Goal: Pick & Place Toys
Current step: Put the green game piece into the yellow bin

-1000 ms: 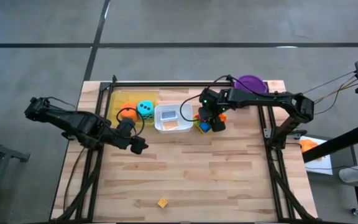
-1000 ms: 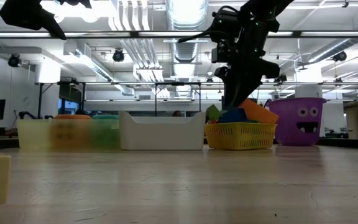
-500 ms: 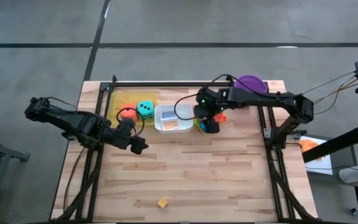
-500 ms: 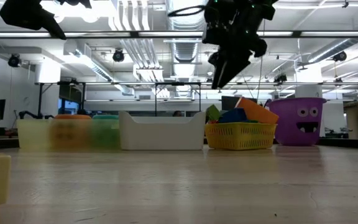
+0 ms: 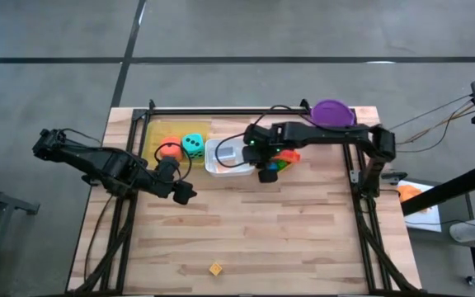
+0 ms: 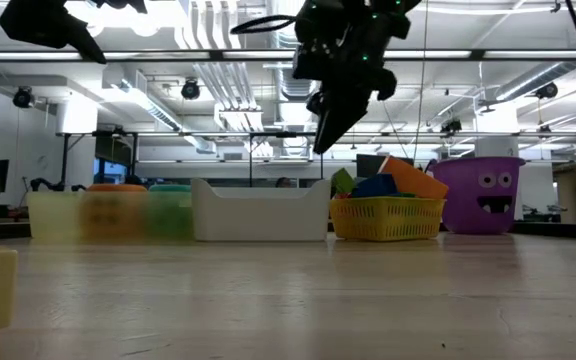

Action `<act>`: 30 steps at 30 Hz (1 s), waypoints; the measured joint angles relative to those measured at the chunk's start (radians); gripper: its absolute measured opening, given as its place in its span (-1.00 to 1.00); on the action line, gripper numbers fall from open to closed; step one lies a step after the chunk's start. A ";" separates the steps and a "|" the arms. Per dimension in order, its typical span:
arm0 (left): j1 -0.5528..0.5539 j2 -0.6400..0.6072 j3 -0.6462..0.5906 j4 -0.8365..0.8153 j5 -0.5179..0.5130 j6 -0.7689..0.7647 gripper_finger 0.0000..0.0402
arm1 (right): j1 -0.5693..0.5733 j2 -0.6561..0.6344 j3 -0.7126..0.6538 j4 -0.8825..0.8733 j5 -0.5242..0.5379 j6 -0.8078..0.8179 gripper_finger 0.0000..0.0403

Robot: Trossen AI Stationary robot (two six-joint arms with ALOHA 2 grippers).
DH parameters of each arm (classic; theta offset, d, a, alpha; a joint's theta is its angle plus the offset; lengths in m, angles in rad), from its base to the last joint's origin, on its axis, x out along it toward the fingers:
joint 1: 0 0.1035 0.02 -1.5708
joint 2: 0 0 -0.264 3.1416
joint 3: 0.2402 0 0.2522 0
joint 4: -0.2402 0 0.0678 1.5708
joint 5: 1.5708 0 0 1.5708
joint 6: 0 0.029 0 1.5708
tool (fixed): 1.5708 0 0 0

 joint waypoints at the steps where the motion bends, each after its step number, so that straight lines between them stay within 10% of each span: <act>1: 0.000 0.000 0.000 0.000 0.000 0.000 0.64 | 0.001 0.016 0.015 -0.006 0.000 -0.003 -0.78; 30: 0.000 0.000 0.000 0.000 0.000 0.021 0.64 | 0.004 0.124 0.077 -0.172 0.100 0.005 -0.94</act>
